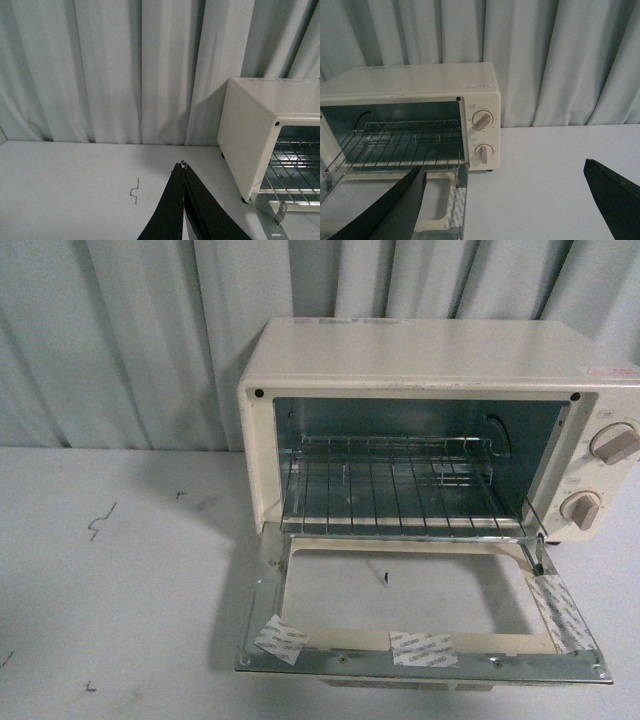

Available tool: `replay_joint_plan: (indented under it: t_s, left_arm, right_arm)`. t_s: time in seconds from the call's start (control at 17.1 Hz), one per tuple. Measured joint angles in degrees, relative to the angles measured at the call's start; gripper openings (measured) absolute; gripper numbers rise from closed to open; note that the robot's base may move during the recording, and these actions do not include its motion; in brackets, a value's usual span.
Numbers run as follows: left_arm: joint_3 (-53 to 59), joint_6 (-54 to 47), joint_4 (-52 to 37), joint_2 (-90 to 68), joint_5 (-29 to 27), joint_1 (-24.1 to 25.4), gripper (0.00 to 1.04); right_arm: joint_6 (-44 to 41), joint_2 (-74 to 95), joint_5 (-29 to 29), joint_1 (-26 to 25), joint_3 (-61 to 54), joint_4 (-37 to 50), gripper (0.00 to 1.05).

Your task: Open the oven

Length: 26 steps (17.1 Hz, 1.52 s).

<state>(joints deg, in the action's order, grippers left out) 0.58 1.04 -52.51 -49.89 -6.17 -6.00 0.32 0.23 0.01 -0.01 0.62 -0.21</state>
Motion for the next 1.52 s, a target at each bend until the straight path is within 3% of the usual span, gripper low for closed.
replay_joint_plan:
  t_s: [0.06, 0.12, 0.47, 1.17, 1.23, 1.52]
  left_arm:
    - [-0.02, -0.04, 5.81, 6.21, 4.24, 3.23, 0.02]
    - [-0.07, 0.0, 11.54, 12.28, 5.07, 6.34, 0.02]
    - [-0.66, -0.02, 34.71, 32.06, 6.14, 5.95, 0.02]
    - [-0.68, -0.02, 43.01, 40.33, 6.14, 5.95, 0.02]
    - [-0.92, -0.02, 51.56, 45.94, 6.23, 5.95, 0.02]
    - [-0.92, -0.04, 52.74, 49.46, 6.19, 5.95, 0.02]
  right_arm:
    - [0.0, 0.0, -0.02, 0.0, 0.0, -0.02, 0.98]
    - [0.0, 0.0, 0.02, 0.0, 0.0, 0.02, 0.98]
    - [0.0, 0.0, 0.0, 0.0, 0.0, 0.0, 0.98]
    - [0.0, 0.0, 0.0, 0.0, 0.0, 0.0, 0.98]
    - [0.02, 0.0, 0.0, 0.0, 0.0, -0.02, 0.98]
    - [0.0, 0.0, -0.02, 0.0, 0.0, -0.02, 0.98]
